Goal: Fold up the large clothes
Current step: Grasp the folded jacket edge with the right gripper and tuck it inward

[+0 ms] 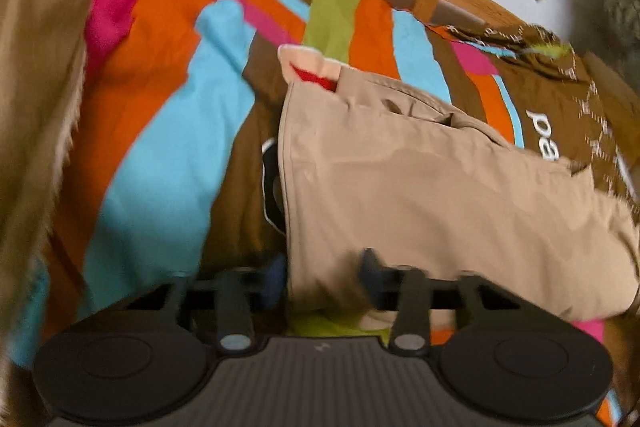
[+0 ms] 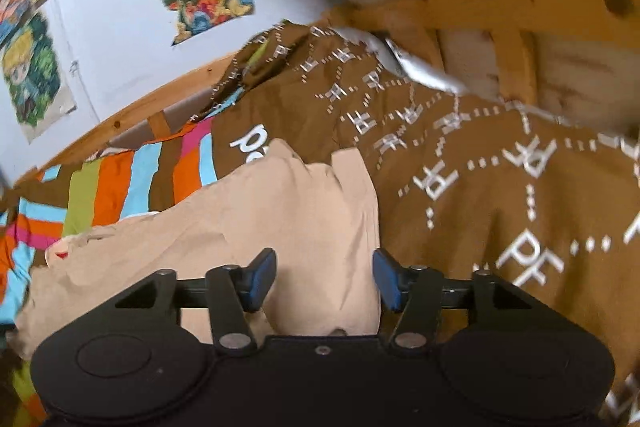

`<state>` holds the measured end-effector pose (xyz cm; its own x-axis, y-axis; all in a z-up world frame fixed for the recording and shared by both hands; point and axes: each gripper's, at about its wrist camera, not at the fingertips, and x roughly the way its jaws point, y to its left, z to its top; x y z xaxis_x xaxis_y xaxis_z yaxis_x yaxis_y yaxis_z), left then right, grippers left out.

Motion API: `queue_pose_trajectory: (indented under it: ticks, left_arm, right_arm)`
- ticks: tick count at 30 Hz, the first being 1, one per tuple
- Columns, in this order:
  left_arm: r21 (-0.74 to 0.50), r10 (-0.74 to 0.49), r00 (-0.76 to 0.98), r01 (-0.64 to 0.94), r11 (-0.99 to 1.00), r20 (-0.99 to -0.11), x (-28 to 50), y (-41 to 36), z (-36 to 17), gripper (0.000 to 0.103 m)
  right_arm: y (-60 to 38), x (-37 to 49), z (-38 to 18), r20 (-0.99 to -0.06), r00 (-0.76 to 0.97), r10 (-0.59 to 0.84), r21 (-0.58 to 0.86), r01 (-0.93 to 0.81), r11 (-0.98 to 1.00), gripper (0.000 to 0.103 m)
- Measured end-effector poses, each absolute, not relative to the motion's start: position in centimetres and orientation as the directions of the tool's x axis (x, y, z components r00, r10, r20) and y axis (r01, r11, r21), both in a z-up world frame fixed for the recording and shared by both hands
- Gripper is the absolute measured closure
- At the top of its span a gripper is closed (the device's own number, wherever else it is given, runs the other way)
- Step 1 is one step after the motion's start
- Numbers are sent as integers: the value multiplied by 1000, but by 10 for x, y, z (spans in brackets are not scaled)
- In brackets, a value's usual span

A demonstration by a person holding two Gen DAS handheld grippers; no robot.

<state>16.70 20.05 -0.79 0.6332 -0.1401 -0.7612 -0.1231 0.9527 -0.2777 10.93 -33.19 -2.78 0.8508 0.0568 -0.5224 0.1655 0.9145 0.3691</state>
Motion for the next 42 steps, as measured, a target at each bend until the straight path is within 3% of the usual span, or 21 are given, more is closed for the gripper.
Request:
queue_pose_trajectory:
  ticks: [2, 5, 9, 11, 14, 19, 22, 24, 25, 26, 27, 30, 31, 33, 35, 42]
  left_arm:
    - [-256, -113, 629, -141, 956, -769, 168, 199, -10, 82]
    - [-229, -93, 631, -137, 964, -770, 165, 194, -9, 90]
    - [-152, -6, 675, -158, 976, -737, 159, 181, 3, 93]
    - [-153, 23, 700, -188, 970, -714, 154, 177, 13, 93]
    - [-160, 28, 725, -189, 969, -688, 144, 175, 26, 93]
    - [-176, 4, 710, -180, 968, -704, 136, 180, 23, 93]
    - [-191, -2, 693, -196, 962, -721, 135, 183, 13, 93]
    - [-197, -6, 686, -199, 960, -728, 134, 186, 9, 93]
    - [-200, -10, 683, -200, 959, -730, 134, 187, 7, 93]
    - [-204, -12, 681, -201, 958, -732, 134, 188, 5, 93]
    - [-206, -14, 680, -202, 958, -733, 134, 189, 3, 93]
    - [-207, -15, 680, -202, 957, -733, 132, 190, 0, 93]
    - [-210, -14, 687, -202, 956, -726, 130, 190, 0, 93]
    - [-218, -10, 707, -204, 954, -708, 126, 189, 5, 93]
    - [-228, -9, 727, -204, 952, -686, 123, 188, 13, 93]
    - [-215, -2, 770, -176, 961, -638, 100, 205, 50, 93]
  right_arm:
    - [-339, 109, -34, -531, 844, 73, 420, 187, 888, 59]
    - [-348, 112, -45, -541, 835, 102, 485, 210, 849, 63]
    - [-356, 116, -61, -566, 815, 124, 540, 253, 803, 81]
    - [-360, 114, -63, -559, 819, 124, 561, 264, 785, 96]
    - [-357, 111, -54, -532, 840, 102, 543, 246, 803, 102]
    - [-353, 99, -32, -471, 881, 36, 484, 224, 846, 103]
    - [-354, 99, -33, -488, 872, 32, 469, 231, 852, 99]
    - [-355, 103, -39, -532, 845, 47, 458, 241, 856, 81]
    - [-356, 105, -43, -551, 833, 51, 458, 250, 853, 63]
    - [-357, 105, -46, -557, 828, 55, 463, 255, 849, 53]
    - [-358, 106, -49, -561, 826, 64, 472, 255, 844, 53]
    - [-358, 110, -55, -564, 820, 99, 504, 247, 828, 55]
    - [-357, 111, -57, -568, 816, 107, 505, 243, 828, 60]
    - [-353, 113, -59, -575, 811, 107, 495, 240, 835, 81]
    - [-351, 110, -55, -558, 824, 96, 486, 231, 843, 92]
    - [-338, 78, -5, -396, 918, -12, 411, 189, 892, 94]
